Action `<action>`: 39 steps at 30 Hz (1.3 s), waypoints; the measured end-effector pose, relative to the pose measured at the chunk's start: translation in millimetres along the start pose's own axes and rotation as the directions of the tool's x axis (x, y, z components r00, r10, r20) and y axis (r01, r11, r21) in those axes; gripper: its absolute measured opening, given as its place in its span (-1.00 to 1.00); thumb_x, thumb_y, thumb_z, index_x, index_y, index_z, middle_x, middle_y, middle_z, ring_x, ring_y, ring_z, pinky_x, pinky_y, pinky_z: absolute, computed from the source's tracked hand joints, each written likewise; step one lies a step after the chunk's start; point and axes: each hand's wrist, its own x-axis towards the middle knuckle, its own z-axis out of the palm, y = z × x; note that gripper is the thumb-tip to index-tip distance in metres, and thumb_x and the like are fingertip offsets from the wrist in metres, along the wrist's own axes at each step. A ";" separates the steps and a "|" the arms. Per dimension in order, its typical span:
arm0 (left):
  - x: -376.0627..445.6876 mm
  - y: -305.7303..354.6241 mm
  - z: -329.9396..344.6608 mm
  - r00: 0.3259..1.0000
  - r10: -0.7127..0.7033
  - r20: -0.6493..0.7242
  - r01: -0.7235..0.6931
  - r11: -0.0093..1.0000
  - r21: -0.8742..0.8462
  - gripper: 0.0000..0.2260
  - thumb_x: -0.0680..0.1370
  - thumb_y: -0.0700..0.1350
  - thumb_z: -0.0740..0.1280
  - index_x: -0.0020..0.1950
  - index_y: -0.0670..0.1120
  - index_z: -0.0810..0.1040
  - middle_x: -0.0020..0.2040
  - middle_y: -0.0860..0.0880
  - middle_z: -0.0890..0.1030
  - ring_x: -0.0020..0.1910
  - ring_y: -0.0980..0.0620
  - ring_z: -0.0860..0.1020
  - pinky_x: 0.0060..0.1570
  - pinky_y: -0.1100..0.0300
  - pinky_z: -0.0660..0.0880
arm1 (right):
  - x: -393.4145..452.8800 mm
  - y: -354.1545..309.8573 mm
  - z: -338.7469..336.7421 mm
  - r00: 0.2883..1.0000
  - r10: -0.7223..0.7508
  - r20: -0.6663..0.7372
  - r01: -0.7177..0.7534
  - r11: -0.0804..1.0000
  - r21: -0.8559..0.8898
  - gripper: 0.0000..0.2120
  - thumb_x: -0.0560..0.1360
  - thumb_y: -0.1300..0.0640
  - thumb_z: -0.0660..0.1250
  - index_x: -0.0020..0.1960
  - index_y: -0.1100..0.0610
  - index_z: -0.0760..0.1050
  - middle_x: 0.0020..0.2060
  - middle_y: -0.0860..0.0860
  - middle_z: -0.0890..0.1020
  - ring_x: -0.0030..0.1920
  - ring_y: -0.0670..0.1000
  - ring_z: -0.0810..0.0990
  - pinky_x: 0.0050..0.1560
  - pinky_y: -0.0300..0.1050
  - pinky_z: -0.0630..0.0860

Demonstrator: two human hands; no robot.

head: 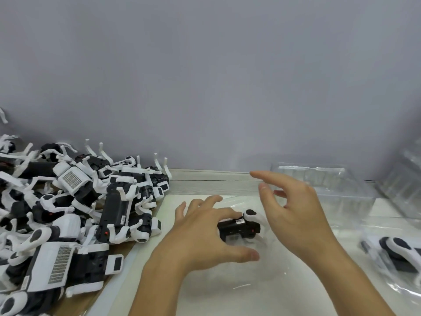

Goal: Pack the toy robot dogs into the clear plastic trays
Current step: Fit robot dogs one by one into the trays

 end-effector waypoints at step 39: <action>4.0 -1.9 -2.1 0.903 -0.004 0.431 0.379 0.480 -0.791 -0.52 0.56 0.24 0.25 -0.01 -0.22 0.51 -0.11 -0.40 0.66 -0.18 -0.26 0.70 -0.33 0.20 0.60 | -4.3 -4.1 5.4 0.992 -0.123 0.031 0.124 0.992 -0.034 -0.73 0.58 0.21 0.26 0.16 -0.05 0.61 0.08 -0.26 0.54 0.22 -0.17 0.49 0.21 -0.36 0.37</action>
